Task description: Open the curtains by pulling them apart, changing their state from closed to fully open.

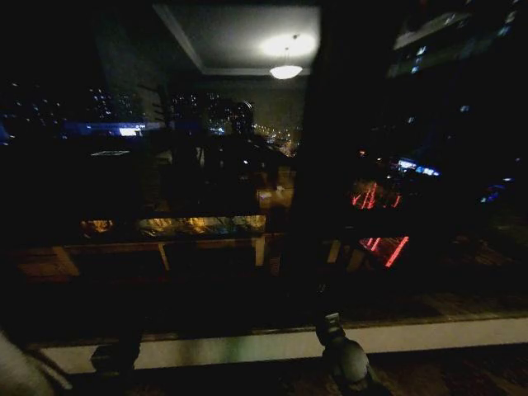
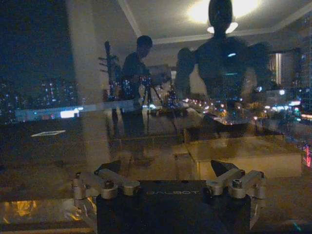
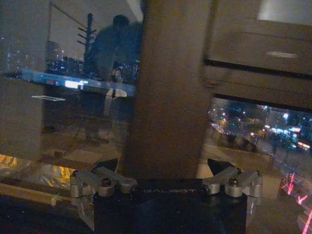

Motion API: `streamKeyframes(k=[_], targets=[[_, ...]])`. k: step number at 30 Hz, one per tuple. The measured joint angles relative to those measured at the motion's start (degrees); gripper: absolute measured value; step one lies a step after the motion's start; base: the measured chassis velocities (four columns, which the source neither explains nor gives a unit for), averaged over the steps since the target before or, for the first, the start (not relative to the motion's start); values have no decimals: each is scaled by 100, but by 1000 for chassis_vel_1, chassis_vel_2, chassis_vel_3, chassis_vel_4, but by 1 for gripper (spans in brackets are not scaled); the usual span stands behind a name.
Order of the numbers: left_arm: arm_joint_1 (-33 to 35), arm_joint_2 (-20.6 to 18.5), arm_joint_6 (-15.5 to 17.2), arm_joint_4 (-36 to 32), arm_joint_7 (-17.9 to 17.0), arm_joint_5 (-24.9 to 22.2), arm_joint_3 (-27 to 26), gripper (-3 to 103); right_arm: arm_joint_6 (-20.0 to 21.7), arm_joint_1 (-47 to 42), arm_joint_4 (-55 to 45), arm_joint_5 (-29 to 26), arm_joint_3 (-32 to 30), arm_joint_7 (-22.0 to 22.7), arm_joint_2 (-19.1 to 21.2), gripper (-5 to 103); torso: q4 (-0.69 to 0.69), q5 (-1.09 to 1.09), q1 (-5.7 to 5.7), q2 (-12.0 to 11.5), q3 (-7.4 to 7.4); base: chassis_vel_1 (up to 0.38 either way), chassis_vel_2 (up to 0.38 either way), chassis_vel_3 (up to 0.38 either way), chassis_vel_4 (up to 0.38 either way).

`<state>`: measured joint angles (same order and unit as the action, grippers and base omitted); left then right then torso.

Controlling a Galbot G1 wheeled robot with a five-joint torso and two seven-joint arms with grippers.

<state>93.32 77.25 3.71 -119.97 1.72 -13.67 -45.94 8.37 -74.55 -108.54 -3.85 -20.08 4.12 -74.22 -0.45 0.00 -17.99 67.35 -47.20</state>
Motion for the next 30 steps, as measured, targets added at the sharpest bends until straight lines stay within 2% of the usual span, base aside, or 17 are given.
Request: streamKeyframes(k=[30], targets=[[123, 39, -182, 74, 32, -8, -10, 100, 14, -71, -27, 144, 17, 6, -68, 100, 0, 1, 1, 1, 0, -107, -404, 102, 403]])
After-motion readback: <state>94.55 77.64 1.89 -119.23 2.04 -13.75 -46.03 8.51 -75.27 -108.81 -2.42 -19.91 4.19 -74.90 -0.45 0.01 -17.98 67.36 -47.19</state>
